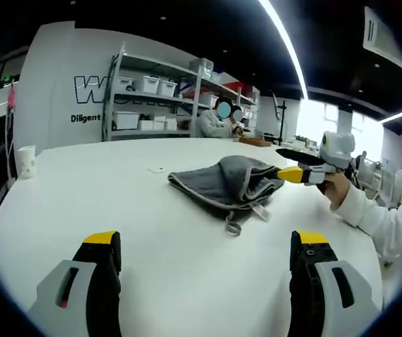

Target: Open the folded towel by lifting each exposed corner and separating the folded layers until the towel lies flat within the target outline without major curled edges

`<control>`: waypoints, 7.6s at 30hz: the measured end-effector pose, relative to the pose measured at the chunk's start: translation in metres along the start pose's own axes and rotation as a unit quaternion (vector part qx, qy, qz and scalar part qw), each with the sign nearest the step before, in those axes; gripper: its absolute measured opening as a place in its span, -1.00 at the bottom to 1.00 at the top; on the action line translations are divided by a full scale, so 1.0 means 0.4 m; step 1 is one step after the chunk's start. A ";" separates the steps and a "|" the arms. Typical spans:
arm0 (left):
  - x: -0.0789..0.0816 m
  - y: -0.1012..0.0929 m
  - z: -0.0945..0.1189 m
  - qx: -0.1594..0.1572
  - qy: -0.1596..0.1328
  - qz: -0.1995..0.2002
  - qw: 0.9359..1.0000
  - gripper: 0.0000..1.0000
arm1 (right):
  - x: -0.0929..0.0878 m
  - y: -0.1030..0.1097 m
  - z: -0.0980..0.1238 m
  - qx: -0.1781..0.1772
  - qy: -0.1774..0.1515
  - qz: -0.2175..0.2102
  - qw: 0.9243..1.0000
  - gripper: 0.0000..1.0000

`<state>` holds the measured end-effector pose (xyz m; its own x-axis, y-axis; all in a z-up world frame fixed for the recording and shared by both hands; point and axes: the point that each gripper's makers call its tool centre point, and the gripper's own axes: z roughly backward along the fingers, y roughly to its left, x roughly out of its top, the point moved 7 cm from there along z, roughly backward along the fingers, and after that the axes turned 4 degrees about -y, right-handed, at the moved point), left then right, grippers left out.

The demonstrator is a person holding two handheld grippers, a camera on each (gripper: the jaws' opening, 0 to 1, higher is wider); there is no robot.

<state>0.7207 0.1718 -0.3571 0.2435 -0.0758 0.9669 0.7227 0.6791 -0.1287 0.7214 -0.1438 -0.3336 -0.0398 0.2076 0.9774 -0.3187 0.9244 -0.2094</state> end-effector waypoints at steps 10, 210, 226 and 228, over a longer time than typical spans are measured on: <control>0.004 -0.005 0.003 0.001 -0.002 -0.006 1.000 0.99 | 0.024 0.086 -0.006 0.012 -0.042 0.086 0.995 0.97; 0.018 0.001 0.016 0.003 -0.021 0.008 1.000 0.99 | -0.196 -0.291 0.120 -0.248 0.146 -0.114 0.951 -1.00; 0.019 -0.005 0.019 0.002 -0.022 0.006 1.000 0.99 | -0.208 -0.287 0.134 -0.254 0.143 -0.150 0.945 -0.95; 0.019 -0.004 0.018 0.002 -0.022 0.006 1.000 0.99 | -0.206 -0.291 0.138 -0.257 0.138 -0.156 0.944 -0.90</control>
<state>0.7168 0.1756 -0.3479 0.2238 -0.0353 0.9740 0.7170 0.6828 -0.1400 0.7094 -0.2861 -0.3883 0.2510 -0.0908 0.9637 0.2310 0.9724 0.0315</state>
